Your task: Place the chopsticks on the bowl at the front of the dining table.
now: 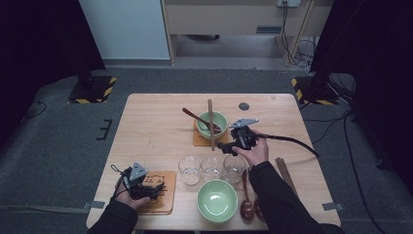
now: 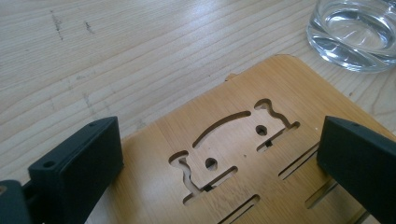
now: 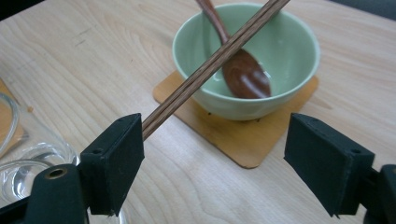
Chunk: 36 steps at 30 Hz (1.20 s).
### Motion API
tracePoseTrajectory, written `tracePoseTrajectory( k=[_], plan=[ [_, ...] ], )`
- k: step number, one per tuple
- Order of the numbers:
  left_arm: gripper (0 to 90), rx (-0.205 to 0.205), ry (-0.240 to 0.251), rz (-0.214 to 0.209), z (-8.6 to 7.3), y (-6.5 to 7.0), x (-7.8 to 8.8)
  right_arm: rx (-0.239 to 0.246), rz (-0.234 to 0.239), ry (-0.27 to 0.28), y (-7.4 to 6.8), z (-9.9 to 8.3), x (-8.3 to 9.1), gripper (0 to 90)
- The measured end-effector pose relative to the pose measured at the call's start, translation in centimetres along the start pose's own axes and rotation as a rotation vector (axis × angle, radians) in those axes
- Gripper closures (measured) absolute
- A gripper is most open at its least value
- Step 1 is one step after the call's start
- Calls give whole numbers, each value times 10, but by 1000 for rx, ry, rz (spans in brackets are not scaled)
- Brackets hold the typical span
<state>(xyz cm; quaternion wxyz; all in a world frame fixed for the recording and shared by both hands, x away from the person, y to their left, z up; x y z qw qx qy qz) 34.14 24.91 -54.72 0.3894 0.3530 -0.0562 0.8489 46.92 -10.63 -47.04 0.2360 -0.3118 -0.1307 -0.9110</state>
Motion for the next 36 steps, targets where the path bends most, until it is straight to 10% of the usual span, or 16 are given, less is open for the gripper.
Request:
tracePoseTrajectory(
  k=[25,36],
  plan=[
    [87,10,-74,-14,8,-4,8,-171,-134,-7,83,-48,64,269],
    [150,33,54,-2,21,2,21,-160,-173,-65,93,-78,73,252]
  ],
)
Point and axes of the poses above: each handheld gripper's, and its own axes: x roughly backward along the jaws, z roughly out of its top, y roughly to its right, the point moved 2 cm from there along -x, roughly forward along the jaws, and after that the axes turned 15 degrees about -z, right-handed, at the moved point
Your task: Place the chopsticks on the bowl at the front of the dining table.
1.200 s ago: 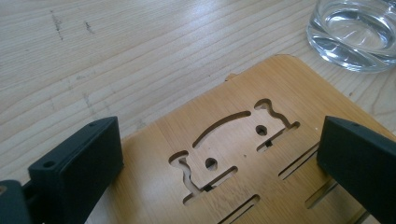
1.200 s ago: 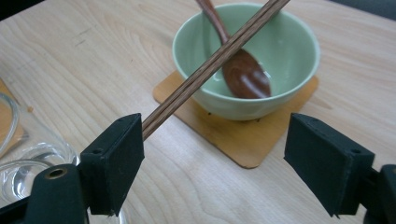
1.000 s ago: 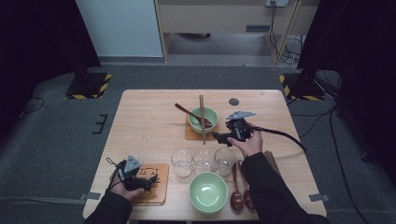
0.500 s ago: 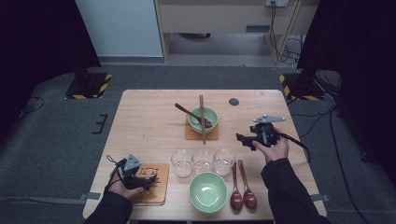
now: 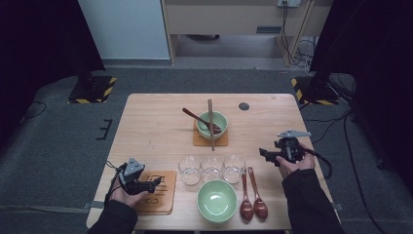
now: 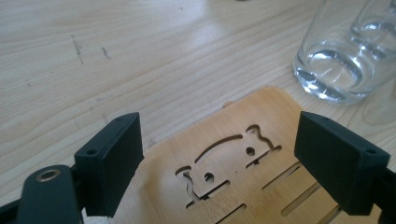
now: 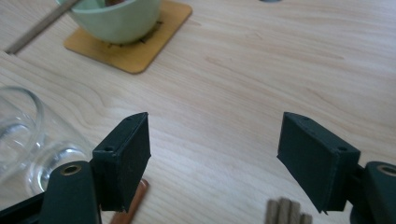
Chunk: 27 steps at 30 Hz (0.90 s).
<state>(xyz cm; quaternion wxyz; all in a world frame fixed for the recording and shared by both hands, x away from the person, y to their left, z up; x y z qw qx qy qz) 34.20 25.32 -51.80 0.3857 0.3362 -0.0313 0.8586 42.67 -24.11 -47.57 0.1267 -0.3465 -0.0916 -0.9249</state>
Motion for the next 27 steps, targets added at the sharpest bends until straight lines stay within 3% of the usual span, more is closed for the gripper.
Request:
tracePoseTrajectory(
  k=[5,14,27],
  plan=[
    [154,0,71,9,5,2,7,-8,-28,-10,8,-12,4,236],
    [186,45,188,-16,15,8,15,-16,-63,-50,18,-36,10,208],
    [221,36,286,-56,37,28,19,-13,-76,-114,23,-57,10,190]
  ],
)
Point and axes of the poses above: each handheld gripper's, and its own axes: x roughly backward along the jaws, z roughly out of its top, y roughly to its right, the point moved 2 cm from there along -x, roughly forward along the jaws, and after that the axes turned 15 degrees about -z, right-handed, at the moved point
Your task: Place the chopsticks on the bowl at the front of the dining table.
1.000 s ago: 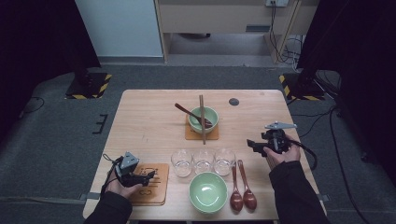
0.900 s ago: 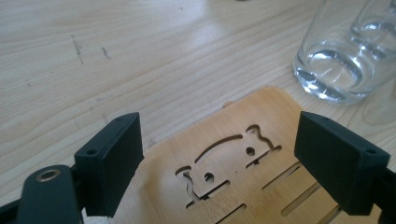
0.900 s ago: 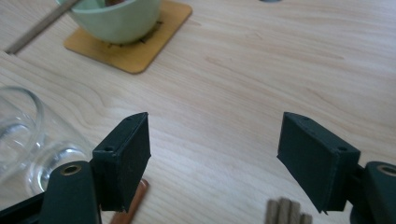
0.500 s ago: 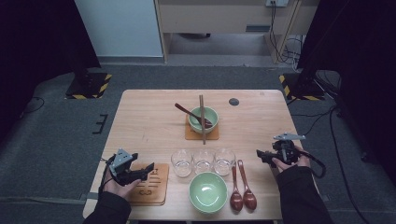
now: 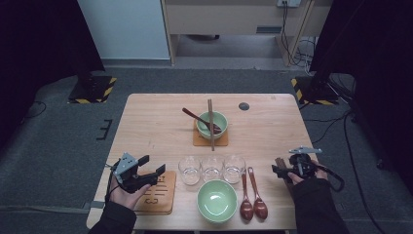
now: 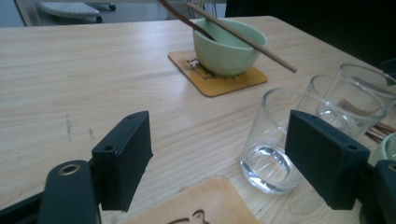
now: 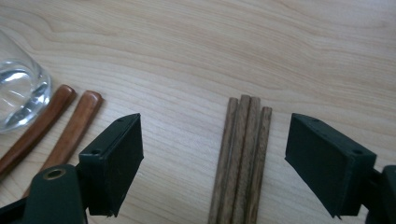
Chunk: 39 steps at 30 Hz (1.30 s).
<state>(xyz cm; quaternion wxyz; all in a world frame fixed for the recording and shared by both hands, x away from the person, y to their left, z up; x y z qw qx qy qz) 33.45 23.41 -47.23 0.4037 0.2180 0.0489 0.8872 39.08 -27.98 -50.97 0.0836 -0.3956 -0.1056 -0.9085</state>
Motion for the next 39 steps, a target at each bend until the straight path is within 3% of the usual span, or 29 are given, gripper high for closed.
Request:
tracePoseTrajectory(
  k=[7,16,20,23,26,30,39],
  plan=[
    [216,-21,30,-14,17,9,-10,7,-7,-29,4,-9,-1,177],
    [209,-49,56,-88,45,27,-35,16,-13,-44,10,-15,-1,168],
    [216,-81,20,-94,53,33,-43,23,-14,-54,10,-17,-1,167],
    [221,-78,24,-118,56,36,-47,23,-14,-62,10,-18,0,166],
    [229,-95,-14,-115,57,37,-50,26,-12,-67,10,-18,-1,165],
    [243,-89,-46,-127,58,38,-57,37,-7,-72,8,-19,-2,163],
    [257,-87,-169,-121,49,34,-80,39,-3,-68,8,-18,-2,160]
  ],
)
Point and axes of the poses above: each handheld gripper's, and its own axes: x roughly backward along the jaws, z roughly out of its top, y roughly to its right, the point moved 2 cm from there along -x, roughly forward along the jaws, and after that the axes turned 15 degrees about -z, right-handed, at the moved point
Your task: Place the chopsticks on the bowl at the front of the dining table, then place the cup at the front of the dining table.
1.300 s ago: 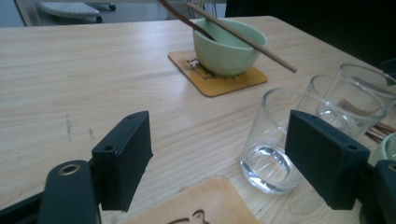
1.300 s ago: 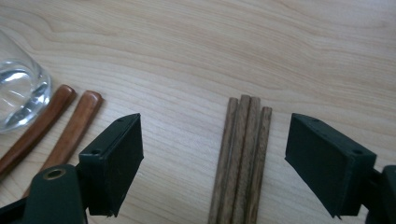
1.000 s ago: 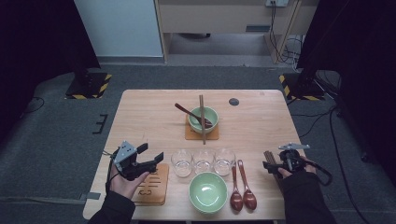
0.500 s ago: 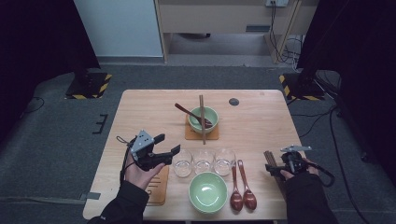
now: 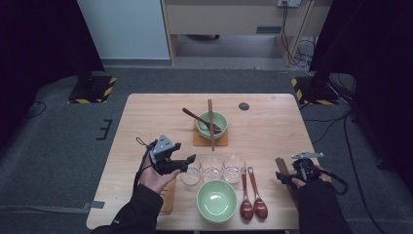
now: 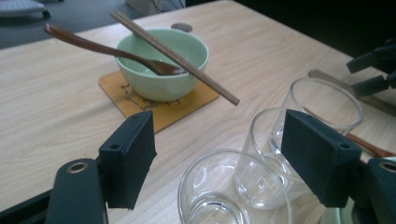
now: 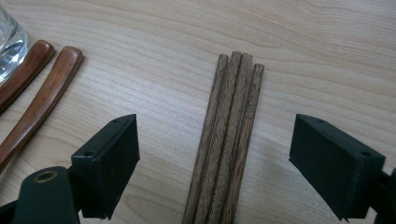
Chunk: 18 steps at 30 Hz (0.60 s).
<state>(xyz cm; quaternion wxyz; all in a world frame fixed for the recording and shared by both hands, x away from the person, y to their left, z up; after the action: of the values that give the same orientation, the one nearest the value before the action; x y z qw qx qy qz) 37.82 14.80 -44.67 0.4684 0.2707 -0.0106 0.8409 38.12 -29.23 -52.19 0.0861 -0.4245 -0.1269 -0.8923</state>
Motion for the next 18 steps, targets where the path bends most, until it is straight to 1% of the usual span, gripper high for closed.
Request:
tracePoseTrajectory(
  k=[3,5,8,9,11,14,18],
  plan=[
    [258,2,-35,1,-2,-3,-3,4,-1,1,0,0,0,160],
    [258,12,-57,-5,-4,-4,-5,8,-2,4,0,1,0,161],
    [259,23,-73,-11,-5,-6,-7,8,2,-4,-1,1,-1,160],
    [261,22,-78,-11,-5,-7,-7,16,2,-1,-1,1,-2,160],
    [269,24,-90,-4,-7,-8,-6,16,3,0,-1,2,-2,161],
    [281,38,-108,0,-11,-13,-7,12,5,6,0,2,-1,161],
    [306,51,-132,1,-15,-16,-10,19,4,-8,-1,2,-3,160]
  ],
)
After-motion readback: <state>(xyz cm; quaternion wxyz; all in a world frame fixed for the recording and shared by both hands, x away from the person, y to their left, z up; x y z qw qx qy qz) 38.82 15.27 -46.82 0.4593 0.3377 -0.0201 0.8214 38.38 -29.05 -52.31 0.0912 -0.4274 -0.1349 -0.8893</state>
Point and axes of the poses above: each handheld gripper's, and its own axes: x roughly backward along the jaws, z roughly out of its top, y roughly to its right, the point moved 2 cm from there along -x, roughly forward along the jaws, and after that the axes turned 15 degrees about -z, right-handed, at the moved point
